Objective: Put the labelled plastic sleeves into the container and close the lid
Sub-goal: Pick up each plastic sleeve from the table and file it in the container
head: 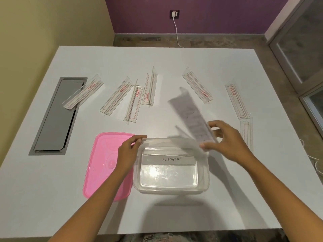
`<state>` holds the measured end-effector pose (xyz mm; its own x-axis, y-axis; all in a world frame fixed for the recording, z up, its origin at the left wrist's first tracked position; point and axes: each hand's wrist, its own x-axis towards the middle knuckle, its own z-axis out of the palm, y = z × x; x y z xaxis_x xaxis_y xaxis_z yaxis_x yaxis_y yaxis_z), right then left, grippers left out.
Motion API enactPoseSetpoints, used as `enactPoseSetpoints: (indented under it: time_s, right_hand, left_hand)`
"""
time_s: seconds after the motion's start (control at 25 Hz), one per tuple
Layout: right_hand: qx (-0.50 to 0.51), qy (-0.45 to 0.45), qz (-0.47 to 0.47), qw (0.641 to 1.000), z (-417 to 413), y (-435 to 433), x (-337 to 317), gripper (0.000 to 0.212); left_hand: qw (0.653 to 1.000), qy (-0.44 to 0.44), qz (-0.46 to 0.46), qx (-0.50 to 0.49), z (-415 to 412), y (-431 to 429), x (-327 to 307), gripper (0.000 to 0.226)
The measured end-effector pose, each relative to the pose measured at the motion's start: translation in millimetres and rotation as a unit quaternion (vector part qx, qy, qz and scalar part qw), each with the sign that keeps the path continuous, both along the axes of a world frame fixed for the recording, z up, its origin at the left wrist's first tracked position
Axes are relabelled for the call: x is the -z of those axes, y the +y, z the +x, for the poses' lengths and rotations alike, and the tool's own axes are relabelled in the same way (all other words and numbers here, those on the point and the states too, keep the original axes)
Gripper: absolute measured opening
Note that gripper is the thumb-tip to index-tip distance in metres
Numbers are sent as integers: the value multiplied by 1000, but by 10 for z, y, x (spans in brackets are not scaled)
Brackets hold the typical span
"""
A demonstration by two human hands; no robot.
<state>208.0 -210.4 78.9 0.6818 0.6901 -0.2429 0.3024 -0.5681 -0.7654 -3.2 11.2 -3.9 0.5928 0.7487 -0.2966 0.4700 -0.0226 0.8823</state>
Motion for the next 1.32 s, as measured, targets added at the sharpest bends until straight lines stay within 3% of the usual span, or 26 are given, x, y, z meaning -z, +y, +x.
enactPoseSetpoints:
  time_s: [0.16, 0.28, 0.36, 0.48, 0.6, 0.72, 0.92, 1.32]
  right_hand:
    - [-108, -67, -34, 991, -443, -31, 114, 60]
    - [-166, -208, -118, 957, -642, 24, 343, 55]
    - [-183, -245, -149, 940, -713, 102, 464, 48]
    - [-148, -170, -120, 967, -740, 244, 558, 29]
    - [-117, -91, -105, 983, -690, 339, 603, 25]
    - [-146, -141, -105, 973, -714, 368, 671, 24]
    - [-220, -216, -148, 940, -725, 409, 898, 55]
    - [-185, -277, -115, 936, -812, 482, 1067, 55]
  left_hand:
    - [999, -5, -30, -21, -29, 11, 24, 24]
    - [997, -21, -70, -28, -46, 29, 44, 24]
    - [996, -30, -77, -24, -51, 38, 56, 24]
    - [997, -29, -73, -23, -58, 43, 78, 23]
    - [996, -34, -78, -29, -48, 31, 78, 22]
    - [996, -37, -76, -33, -46, 17, 86, 22]
    - [996, -37, -70, -33, -56, 20, 92, 22]
    - [998, -38, -51, -20, -30, 37, 45, 22]
